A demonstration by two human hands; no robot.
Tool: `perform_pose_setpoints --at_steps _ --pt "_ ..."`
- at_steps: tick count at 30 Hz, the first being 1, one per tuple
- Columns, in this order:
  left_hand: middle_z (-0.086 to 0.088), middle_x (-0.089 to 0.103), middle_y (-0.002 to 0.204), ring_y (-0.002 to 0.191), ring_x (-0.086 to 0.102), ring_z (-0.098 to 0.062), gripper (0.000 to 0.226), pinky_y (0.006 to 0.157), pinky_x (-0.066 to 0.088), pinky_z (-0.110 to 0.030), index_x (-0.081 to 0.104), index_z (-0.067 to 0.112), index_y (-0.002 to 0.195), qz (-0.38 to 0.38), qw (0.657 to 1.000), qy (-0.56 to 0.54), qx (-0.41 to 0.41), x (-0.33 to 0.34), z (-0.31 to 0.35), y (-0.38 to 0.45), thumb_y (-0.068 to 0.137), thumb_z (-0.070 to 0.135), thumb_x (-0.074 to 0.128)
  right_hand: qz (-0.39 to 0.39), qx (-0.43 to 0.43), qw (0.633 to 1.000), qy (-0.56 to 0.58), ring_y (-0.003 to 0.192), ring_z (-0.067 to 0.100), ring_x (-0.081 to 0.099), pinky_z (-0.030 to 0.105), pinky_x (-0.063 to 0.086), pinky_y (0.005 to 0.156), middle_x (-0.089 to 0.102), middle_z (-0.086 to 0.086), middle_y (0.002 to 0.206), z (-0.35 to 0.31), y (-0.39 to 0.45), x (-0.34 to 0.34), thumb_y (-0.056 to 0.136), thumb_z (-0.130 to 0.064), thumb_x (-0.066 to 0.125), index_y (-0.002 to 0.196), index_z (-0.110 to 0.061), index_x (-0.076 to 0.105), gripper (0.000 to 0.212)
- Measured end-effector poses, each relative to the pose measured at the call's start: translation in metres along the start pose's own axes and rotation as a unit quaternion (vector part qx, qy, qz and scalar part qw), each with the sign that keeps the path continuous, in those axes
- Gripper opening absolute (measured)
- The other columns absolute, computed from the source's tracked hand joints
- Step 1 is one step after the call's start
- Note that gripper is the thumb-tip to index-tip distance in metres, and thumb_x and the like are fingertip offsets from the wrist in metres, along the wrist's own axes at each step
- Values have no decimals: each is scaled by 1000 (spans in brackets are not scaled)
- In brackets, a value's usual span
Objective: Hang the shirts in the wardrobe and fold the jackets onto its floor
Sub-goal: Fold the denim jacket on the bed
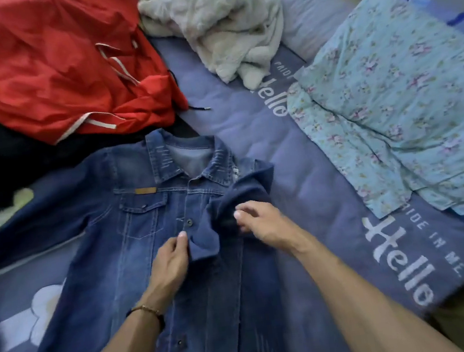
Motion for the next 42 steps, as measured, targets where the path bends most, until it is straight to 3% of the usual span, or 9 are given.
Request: perform_pose_setpoints --at_steps 4,8,13,16,20,26,32,37,42 --pt "2 58 118 106 56 -18 74 90 48 -38 52 21 126 55 998 25 15 -30 -35 -22 75 71 66 45 11 982 -182 123 25 54 32 42 101 62 6 127 28 2 26 96 -30 53 135 -18 53 41" --pt "-3 52 133 116 53 -25 71 89 42 -30 34 18 141 55 998 -14 0 -17 -38 -21 83 22 75 72 -50 967 -240 123 28 49 37 40 102 51 9 131 31 3 68 95 -27 53 142 -18 45 49" --pt "-7 64 95 73 59 -13 55 56 46 -17 48 19 121 44 980 -192 -34 -46 -35 -15 76 -8 65 200 -126 935 -263 108 37 53 46 47 90 57 15 116 12 0 93 80 -7 60 130 -7 57 50" --pt "-2 63 87 71 60 -18 51 55 46 -25 58 24 113 84 996 -2 9 -102 -52 -25 72 -5 64 252 -167 904 -300 99 36 55 46 49 78 59 13 110 -5 -2 102 71 -4 64 123 -5 61 53" --pt "-6 61 89 84 58 -36 32 62 45 -39 67 18 93 251 932 241 97 -155 -78 -35 70 -4 60 138 -144 909 -367 125 30 44 45 41 95 47 7 137 -16 10 128 84 -29 60 139 -15 49 57" --pt "-1 66 87 85 63 -24 26 77 50 -33 65 15 97 245 962 -69 -98 -180 -138 -25 76 16 80 53 -197 841 -501 149 32 11 47 19 117 12 11 163 -26 17 165 75 -51 69 157 -25 12 103" --pt "-2 67 64 55 62 -14 4 58 54 -27 69 6 83 160 929 -283 -175 -195 -145 -12 86 5 71 111 -235 824 -503 126 38 52 53 45 99 55 17 135 -29 31 176 46 -7 82 133 -11 56 91" --pt "-10 67 97 95 63 -31 36 76 47 -36 56 10 112 138 968 66 -198 -193 -170 -37 83 23 73 136 -246 823 -493 86 32 62 44 50 75 63 9 99 -20 23 168 41 -1 77 98 -12 69 58" --pt "-22 46 137 125 44 -40 72 97 43 -49 41 7 140 239 942 229 -58 -173 -133 -44 76 21 70 78 -253 836 -481 99 33 62 43 49 77 63 9 114 -9 23 161 64 -22 59 114 -13 68 51"
Point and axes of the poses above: each hand's wrist, its own y-axis towards the middle knuckle, its own x-axis out of the palm, z = x × y, the point moved 5 cm from there along y, towards the middle knuckle
